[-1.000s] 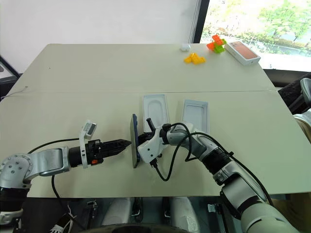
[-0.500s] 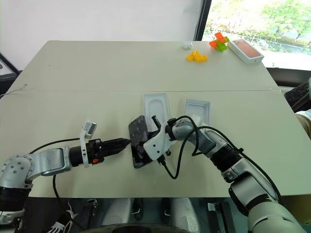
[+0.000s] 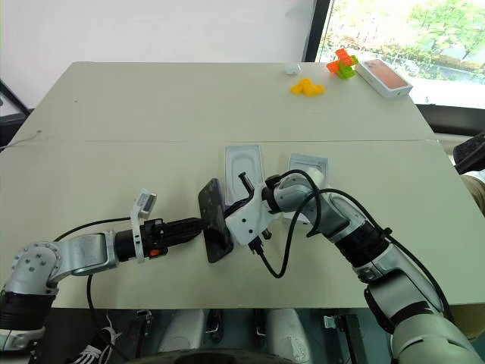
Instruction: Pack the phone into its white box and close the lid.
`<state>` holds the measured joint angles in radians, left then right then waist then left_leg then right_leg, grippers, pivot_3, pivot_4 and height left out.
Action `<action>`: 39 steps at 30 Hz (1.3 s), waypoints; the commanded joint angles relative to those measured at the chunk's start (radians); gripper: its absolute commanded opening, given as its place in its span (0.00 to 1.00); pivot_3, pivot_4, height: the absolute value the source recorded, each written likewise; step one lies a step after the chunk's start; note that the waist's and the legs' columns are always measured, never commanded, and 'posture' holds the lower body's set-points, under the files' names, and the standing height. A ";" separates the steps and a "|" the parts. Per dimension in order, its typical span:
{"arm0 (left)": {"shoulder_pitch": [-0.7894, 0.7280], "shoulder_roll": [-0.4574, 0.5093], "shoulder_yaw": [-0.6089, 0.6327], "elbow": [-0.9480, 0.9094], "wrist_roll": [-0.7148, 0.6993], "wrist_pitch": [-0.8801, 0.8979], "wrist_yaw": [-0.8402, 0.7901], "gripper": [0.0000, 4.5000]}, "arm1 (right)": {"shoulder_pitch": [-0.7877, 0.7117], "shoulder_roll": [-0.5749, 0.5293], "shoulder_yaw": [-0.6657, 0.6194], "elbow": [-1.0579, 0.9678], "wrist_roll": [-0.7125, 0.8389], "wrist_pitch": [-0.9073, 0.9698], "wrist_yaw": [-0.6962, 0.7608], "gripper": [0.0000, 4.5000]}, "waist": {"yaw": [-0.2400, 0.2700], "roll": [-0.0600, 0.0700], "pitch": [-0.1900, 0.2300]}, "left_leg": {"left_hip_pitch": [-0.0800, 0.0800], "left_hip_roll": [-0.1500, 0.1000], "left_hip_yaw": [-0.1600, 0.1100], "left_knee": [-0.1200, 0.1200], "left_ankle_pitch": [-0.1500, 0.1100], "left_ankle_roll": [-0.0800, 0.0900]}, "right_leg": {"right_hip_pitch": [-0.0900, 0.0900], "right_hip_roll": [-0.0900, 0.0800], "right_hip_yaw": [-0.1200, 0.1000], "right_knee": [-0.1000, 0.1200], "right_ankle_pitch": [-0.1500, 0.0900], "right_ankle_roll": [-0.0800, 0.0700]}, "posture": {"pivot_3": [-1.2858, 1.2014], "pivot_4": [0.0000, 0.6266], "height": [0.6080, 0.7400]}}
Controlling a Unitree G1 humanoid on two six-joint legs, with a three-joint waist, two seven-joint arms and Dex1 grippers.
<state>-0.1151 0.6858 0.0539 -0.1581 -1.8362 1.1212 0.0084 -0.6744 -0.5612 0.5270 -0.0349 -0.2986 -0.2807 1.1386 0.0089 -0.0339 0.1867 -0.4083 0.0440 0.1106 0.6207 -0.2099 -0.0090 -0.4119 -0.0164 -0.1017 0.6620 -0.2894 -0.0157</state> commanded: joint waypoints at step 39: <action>0.112 0.033 0.063 -0.094 -0.084 -0.086 -0.062 0.99 | -0.035 0.091 -0.026 -0.117 0.099 0.158 -0.013 0.02 | 0.000 0.001 0.002 | 0.000 0.000 0.000 0.000 0.000 0.000 | -0.001 0.000 0.000 0.000 0.000 0.000 | 0.52 0.24 0.98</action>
<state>-0.0086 0.7161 0.0949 -0.2199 -1.9085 1.0433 -0.0468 -0.6903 -0.4787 0.5270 -0.1034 -0.2219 -0.1207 1.1298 0.0090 -0.0330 0.1885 -0.4088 0.0438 0.1106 0.6208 -0.2100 -0.0090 -0.4125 -0.0169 -0.1018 0.6619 -0.2895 -0.0159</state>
